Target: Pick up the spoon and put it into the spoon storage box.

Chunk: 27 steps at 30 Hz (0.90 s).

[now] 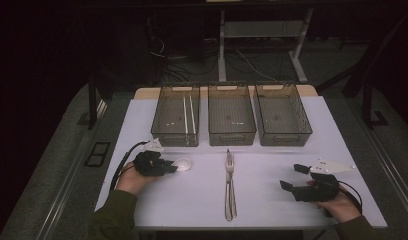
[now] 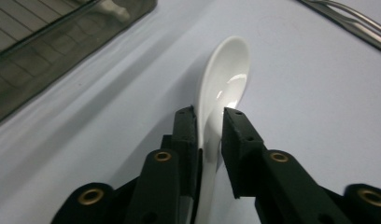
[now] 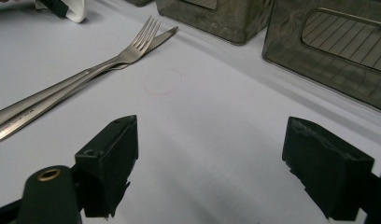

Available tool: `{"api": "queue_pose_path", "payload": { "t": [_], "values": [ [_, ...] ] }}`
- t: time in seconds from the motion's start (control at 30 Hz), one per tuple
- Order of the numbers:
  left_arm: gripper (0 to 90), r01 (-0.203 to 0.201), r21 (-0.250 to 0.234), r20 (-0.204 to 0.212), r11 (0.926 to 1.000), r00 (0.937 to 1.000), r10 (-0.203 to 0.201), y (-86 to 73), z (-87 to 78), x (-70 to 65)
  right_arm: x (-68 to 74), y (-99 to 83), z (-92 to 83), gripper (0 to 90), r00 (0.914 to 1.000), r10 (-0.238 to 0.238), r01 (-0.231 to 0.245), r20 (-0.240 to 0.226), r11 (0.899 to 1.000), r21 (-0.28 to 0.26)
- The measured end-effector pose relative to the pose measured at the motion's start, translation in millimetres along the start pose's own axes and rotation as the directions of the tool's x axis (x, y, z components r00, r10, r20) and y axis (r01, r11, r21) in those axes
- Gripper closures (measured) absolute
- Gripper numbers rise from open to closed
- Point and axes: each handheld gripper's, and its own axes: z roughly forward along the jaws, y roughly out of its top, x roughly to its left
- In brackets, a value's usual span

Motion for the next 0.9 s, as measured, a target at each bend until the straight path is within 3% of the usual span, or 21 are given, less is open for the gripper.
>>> {"api": "queue_pose_path", "payload": {
  "t": [0.03,0.2,0.37,0.47,0.8,0.9],
  "values": [
    [79.6,0.01,-0.014,0.028,0.9999,0.9996,-0.01,-0.1,-1.4,0.5,0.1,0.0,0.1,18.1,1.0,-0.001,0.001,-0.001,1.0,0.0],
    [82.3,0.005,-0.007,0.022,1.0,0.9997,-0.005,0.5,-1.2,-0.5,0.4,0.3,0.5,18.2,1.0,0.0,0.0,-0.002,1.0,0.001],
    [82.4,0.012,-0.006,-0.02,0.9999,0.9997,-0.012,3.0,-2.3,-1.6,0.6,0.7,0.3,18.1,1.0,-0.001,0.001,-0.002,1.0,-0.002],
    [82.4,0.017,-0.03,-0.017,0.9994,0.9997,-0.018,5.8,-5.3,-1.6,0.5,0.4,0.7,18.2,1.0,0.0,0.0,-0.002,1.0,-0.001],
    [82.4,0.01,-0.086,-0.021,0.9963,0.9997,-0.011,25.5,-9.4,-15.3,0.6,0.9,0.6,18.2,1.0,-0.001,0.001,-0.004,1.0,-0.007],
    [82.4,-0.011,-0.092,-0.014,0.9957,0.9999,0.009,33.8,-7.5,-20.8,0.9,1.1,0.8,18.1,1.0,0.001,-0.001,-0.004,1.0,-0.007]
  ]
}}
